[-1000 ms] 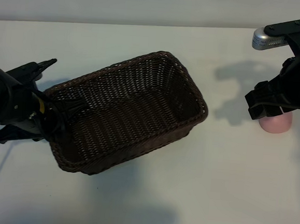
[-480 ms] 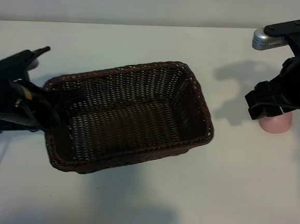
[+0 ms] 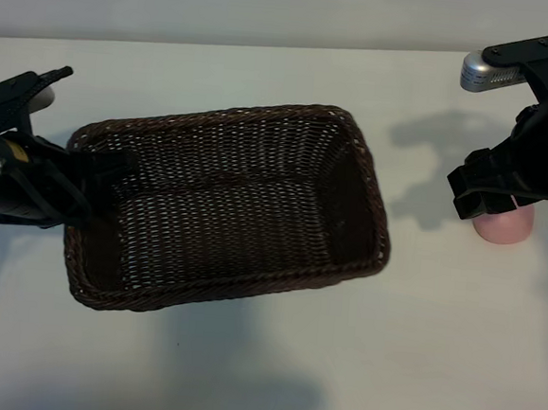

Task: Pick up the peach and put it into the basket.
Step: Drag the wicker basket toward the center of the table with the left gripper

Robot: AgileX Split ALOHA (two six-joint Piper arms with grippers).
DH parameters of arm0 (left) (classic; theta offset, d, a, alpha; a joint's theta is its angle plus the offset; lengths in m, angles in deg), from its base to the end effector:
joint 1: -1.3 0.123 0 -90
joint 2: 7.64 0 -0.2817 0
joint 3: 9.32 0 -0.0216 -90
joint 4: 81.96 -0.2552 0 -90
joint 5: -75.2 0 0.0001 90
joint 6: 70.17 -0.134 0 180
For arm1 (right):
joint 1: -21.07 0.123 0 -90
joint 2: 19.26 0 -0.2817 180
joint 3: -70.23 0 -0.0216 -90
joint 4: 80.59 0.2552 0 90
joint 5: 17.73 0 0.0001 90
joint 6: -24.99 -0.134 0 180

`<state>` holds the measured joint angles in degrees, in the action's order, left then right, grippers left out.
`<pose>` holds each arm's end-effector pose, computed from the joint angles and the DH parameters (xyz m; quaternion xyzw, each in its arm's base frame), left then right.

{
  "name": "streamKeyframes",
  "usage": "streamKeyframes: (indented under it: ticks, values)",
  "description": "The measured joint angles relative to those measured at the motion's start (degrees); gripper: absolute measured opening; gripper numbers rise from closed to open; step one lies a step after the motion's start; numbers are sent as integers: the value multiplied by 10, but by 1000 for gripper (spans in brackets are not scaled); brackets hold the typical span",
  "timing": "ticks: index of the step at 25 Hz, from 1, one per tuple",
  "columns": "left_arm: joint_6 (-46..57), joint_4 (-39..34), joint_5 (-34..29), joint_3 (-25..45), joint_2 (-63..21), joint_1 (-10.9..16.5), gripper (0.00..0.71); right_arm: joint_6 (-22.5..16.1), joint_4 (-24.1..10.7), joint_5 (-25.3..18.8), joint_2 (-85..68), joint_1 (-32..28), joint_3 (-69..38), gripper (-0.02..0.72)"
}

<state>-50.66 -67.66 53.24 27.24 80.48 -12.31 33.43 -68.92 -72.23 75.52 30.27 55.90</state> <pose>0.2764 -0.0797 0.1664 -0.1460 0.9442 -0.1557 0.2508 0.3026 0.0714 0.2141 -0.1049 0.9802 0.0913 0.1412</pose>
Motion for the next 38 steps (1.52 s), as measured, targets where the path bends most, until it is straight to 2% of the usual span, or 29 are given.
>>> streamKeyframes:
  ticks: [5, 9, 20, 24, 31, 38]
  values:
    - [-100, 81, -17, -25, 0, 28, 160, 0, 0, -1, 0, 0, 0, 595]
    - [-134, 89, -33, -52, 0, 49, 160, 0, 0, -1, 0, 0, 0, 595]
    - [-177, 93, -60, -149, 106, 50, 160, 0, -1, -1, 0, 0, 0, 595]
    - [-203, 110, -59, -180, 145, 40, 160, 0, -1, -1, 0, 0, 0, 595]
    - [-209, 119, -55, -248, 216, 0, 160, 0, -1, -1, 0, 0, 0, 595]
    - [-209, 128, -43, -287, 270, -17, 160, 0, -1, -1, 0, 0, 0, 595]
